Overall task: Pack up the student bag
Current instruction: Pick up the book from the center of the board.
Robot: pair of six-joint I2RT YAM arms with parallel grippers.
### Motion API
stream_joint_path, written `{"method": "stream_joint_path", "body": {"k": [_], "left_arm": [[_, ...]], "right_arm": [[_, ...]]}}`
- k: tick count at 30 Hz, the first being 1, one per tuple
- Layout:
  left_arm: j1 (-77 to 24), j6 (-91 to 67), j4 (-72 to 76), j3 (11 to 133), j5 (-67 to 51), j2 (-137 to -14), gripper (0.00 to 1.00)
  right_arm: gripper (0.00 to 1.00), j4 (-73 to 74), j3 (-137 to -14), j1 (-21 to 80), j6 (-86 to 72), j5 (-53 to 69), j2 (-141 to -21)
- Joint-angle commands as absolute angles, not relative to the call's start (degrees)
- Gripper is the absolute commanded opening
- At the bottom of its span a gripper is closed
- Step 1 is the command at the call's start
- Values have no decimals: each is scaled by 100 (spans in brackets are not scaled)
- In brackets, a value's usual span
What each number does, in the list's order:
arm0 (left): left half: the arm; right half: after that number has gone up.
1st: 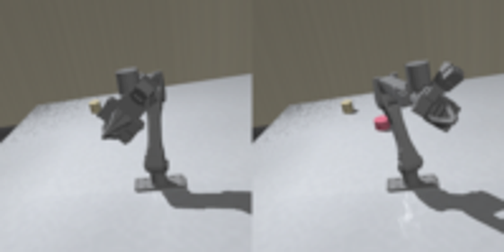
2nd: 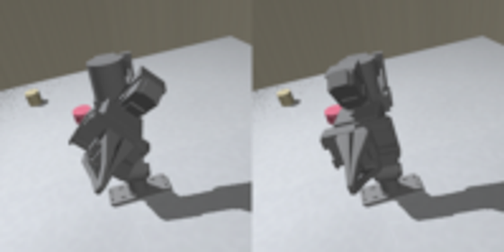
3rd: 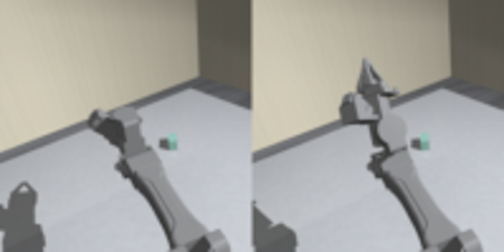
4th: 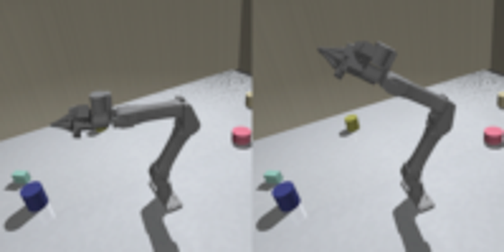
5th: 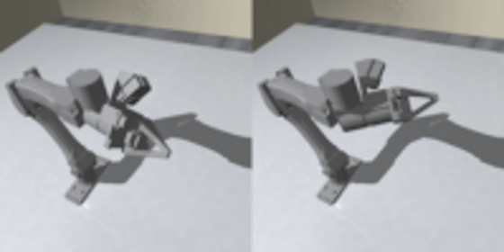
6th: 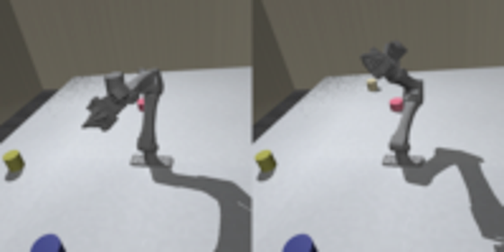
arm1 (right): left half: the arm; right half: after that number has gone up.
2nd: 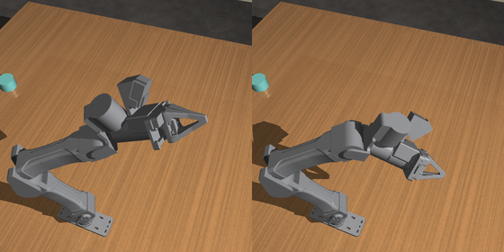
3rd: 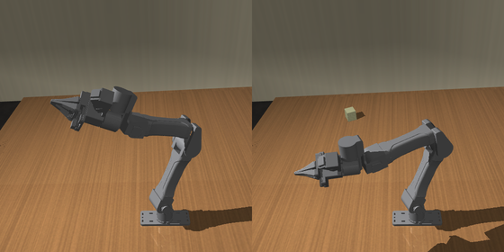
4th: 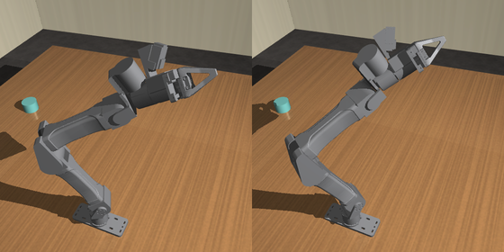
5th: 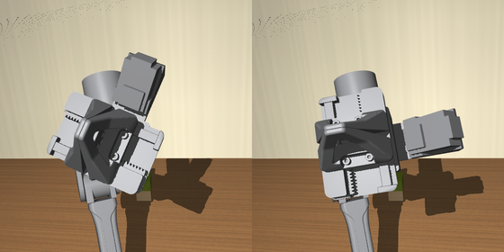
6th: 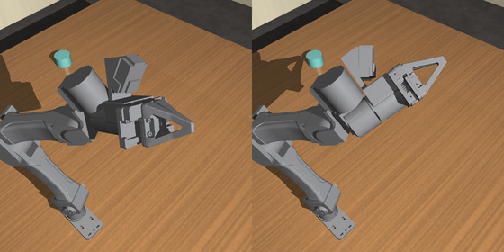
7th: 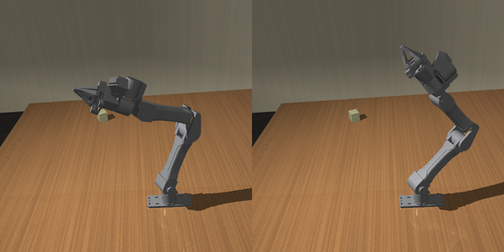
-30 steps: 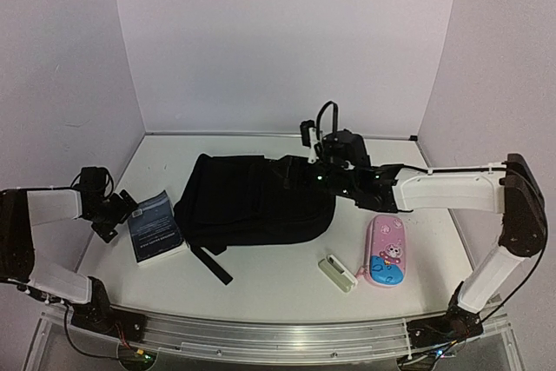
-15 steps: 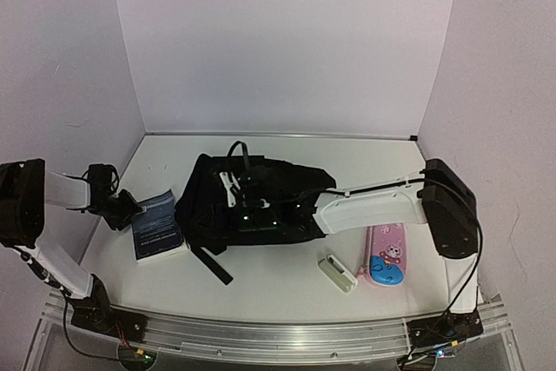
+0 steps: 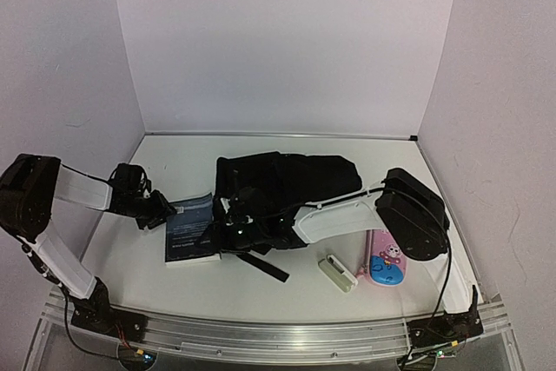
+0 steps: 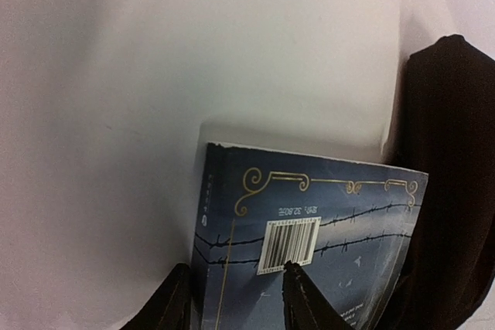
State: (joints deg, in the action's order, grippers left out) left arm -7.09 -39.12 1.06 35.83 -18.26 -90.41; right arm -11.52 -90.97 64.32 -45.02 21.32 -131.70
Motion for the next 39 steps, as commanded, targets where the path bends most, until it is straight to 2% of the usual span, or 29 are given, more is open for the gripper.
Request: {"method": "stream_joint_path", "body": {"k": [1,6,13,33,39], "left_arm": [[-936,-4319,-227,3440,-2075,-8819,42],[-938,-4216,-788,3498,-1876,-8471,48],[-935,-4180,-1023,3403,-2004,-8395,48],[-972,-4458,-409,3156,-2778,-8722,27],[-1055,-4601,-273,3109,-2908,-8703,24]], "right_arm": [[49,-1060,-8625,6128,-5019,2028,-12980],[51,-769,-8097,6125,-4902,1877,-12572],[52,-581,-7985,6123,-4803,1492,-12432],[47,-611,-9519,6065,-4792,2013,-13762],[40,-937,-9912,6068,-5001,2149,-13995]]}}
